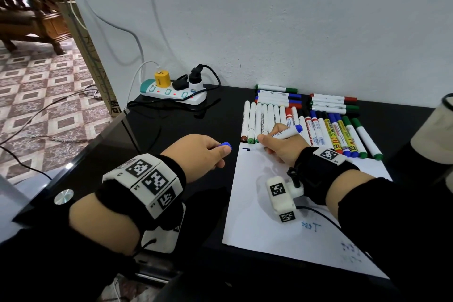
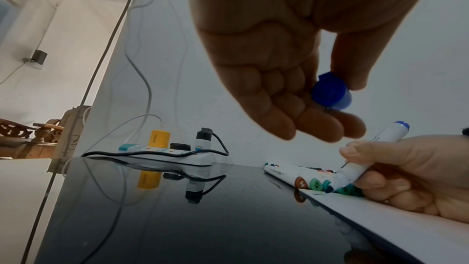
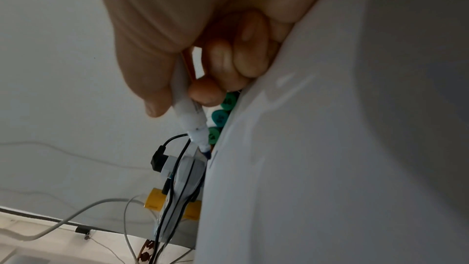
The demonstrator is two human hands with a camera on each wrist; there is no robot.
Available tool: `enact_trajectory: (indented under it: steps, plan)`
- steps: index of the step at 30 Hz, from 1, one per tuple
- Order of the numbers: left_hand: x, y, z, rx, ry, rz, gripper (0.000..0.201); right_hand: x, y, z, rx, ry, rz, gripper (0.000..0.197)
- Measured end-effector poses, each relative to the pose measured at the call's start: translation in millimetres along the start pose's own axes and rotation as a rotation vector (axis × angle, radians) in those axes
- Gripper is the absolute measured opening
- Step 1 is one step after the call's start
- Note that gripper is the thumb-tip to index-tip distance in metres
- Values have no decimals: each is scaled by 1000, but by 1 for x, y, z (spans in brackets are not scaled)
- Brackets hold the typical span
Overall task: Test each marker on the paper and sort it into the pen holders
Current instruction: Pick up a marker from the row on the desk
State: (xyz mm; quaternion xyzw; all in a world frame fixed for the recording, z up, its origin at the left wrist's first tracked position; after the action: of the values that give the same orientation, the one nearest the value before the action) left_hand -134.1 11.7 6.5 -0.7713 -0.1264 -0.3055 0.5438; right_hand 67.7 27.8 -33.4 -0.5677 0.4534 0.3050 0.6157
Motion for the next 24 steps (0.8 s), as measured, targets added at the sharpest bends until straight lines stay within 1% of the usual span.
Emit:
enact_trajectory:
  steps: [5, 16, 22, 24]
  plan:
    - [3, 2, 0, -4, -5, 18, 29, -3, 2, 2, -3, -23, -61, 22]
    - [5, 4, 0, -13, -10, 26, 28, -5, 3, 1, 2, -31, -67, 20]
    - [5, 6, 0, -25, -20, 36, 29, 0, 4, 1, -20, 14, -95, 25]
    - [5, 6, 0, -23, -23, 36, 29, 0, 4, 0, -18, 29, -71, 26]
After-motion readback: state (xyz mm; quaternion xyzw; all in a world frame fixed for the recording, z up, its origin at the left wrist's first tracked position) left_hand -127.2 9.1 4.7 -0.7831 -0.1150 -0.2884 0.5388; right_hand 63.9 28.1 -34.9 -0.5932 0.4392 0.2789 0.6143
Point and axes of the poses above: each hand's wrist, its own z-axis towards the middle knuckle, its own y-axis out of the palm, x = y × z, the point moved 9 cm from there along z, towards the middle knuckle, and after that the axes turned 1 degree about z, right-handed, at the moved point
